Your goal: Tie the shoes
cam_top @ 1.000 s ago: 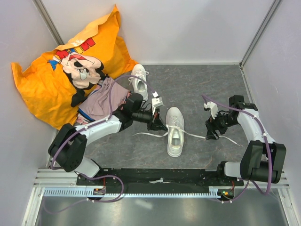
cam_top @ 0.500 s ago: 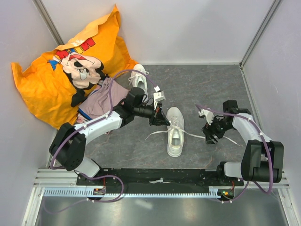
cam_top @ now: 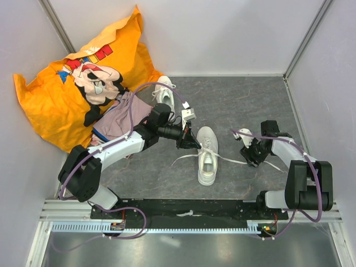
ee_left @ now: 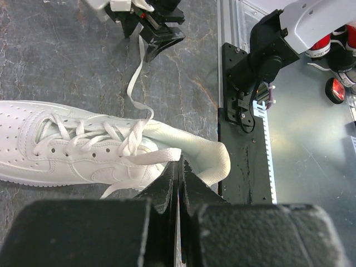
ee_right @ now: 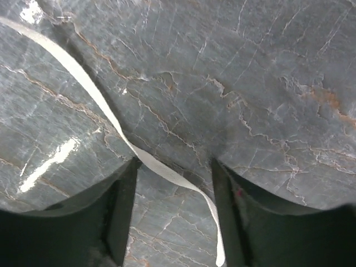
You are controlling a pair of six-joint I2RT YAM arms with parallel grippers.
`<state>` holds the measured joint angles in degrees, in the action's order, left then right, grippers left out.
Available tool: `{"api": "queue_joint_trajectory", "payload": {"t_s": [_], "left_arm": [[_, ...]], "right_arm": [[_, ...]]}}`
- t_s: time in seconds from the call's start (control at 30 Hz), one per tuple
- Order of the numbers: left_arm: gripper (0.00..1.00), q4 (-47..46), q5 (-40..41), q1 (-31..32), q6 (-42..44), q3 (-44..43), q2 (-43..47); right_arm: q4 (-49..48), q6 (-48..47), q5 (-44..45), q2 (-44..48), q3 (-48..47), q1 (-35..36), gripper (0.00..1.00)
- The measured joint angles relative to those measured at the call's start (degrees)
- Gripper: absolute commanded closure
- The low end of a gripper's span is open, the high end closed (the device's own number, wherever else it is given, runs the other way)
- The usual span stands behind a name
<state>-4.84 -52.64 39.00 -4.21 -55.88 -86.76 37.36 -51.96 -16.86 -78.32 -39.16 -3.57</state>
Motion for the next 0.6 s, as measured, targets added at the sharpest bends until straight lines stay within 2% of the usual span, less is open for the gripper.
{"api": "queue_joint_trajectory", "payload": {"t_s": [0.1,0.13,0.2,0.4,0.57,0.6], "left_arm": [[0.98,0.00,0.00,0.00,0.02,0.00,0.00],[0.98,0.00,0.00,0.00,0.02,0.00,0.00],[0.98,0.00,0.00,0.00,0.07,0.00,0.00],[0.98,0.02,0.00,0.00,1.05,0.00,0.00],[0.98,0.02,-0.04,0.00,1.51,0.00,0.00],[0.98,0.02,-0.04,0.00,1.62,0.00,0.00]], "right_arm": [[-0.31,-0.31,0.37,0.13,0.24,0.11,0.63],[-0.26,-0.48,0.37,0.26,0.37,0.24,0.79],[0.02,-0.90,0.46,0.63,0.59,0.59,0.99],[3.06,2.21,-0.46,-0.17,-2.99,0.63,1.00],[7.56,9.68,-7.61,-2.86,-21.51,1.07,1.00],[6.93,12.11,-10.56,-4.07,-28.41,1.57,1.00]]}}
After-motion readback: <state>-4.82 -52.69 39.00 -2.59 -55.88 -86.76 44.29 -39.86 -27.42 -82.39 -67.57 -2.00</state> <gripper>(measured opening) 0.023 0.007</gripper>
